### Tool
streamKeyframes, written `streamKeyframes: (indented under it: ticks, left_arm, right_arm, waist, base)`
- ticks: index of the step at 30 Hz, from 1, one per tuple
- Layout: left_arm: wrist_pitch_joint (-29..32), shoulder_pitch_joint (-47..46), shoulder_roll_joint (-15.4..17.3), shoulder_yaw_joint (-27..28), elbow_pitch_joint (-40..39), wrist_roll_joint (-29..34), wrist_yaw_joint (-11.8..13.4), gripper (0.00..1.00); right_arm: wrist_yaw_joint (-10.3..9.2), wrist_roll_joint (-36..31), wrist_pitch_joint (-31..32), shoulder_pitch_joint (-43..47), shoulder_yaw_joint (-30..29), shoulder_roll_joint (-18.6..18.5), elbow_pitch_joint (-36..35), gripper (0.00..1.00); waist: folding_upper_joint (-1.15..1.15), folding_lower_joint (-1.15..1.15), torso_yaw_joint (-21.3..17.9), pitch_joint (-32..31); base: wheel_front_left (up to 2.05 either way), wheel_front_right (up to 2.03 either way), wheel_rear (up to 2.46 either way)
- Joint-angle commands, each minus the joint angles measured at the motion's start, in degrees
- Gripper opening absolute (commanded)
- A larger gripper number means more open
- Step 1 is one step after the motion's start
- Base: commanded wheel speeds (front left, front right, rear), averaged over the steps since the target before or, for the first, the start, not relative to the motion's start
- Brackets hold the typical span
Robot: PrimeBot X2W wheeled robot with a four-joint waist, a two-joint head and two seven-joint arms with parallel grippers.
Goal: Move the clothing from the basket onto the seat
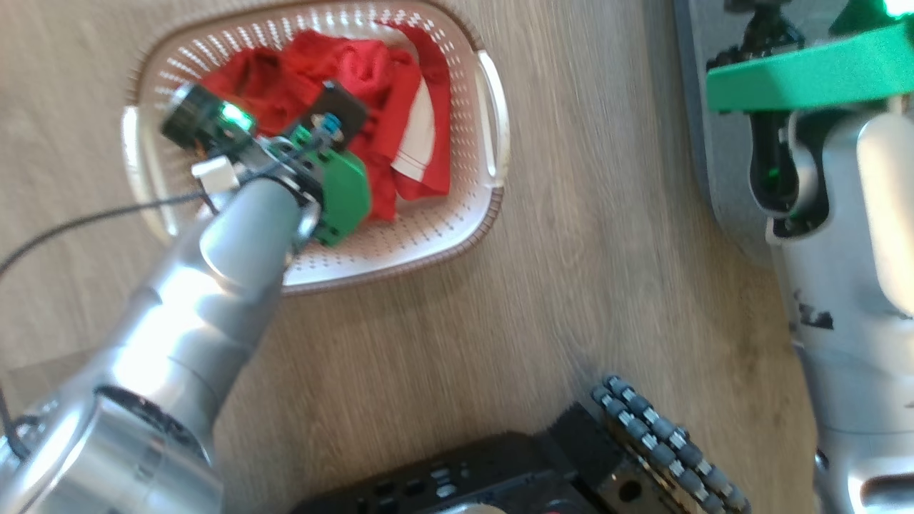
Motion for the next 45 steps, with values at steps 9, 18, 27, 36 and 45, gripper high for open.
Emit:
streamKeyframes:
  ticks: [9, 18, 27, 36, 45]
  left_arm:
    - [-1.8, 6.11, 0.0, -0.81, -8.85, -7.74, 1.77, 0.0]
    - [-2.25, 9.73, 0.0, -0.72, -14.44, -13.93, 3.72, 0.0]
    - [-2.27, 14.44, 0.0, 4.72, -23.27, -16.45, 4.4, 0.0]
    - [-2.28, 16.92, 0.0, 9.56, -30.13, -16.3, 3.33, 0.0]
    - [-2.28, 15.96, 0.0, 11.29, -36.8, -15.53, 2.12, 0.0]
  right_arm:
    - [0.41, -0.25, -0.27, 7.09, 0.41, -1.89, 1.57, 1.0]
    - [0.41, -0.36, -0.27, 12.53, -0.04, -2.88, 4.04, 1.0]
    - [0.41, -0.52, -0.27, 18.0, -0.12, -3.17, 6.35, 1.0]
    - [0.41, -0.74, -0.27, 22.69, 0.11, -2.83, 7.33, 1.0]
    - [0.41, -0.34, -0.27, 26.46, 1.11, -2.08, 8.25, 1.0]
  waist:
    - [0.0, 0.0, 4.77, -11.58]
    - [0.0, 0.0, 7.76, -21.09]
    - [0.0, 0.0, 10.01, -30.02]
    - [0.0, 0.0, 11.25, -35.99]
    - [0.0, 0.0, 11.65, -40.58]
  base:
    - [0.0, 0.0, 0.0]
    - [0.0, 0.0, 0.0]
    - [0.0, 0.0, 0.0]
    - [0.0, 0.0, 0.0]
    - [0.0, 0.0, 0.0]
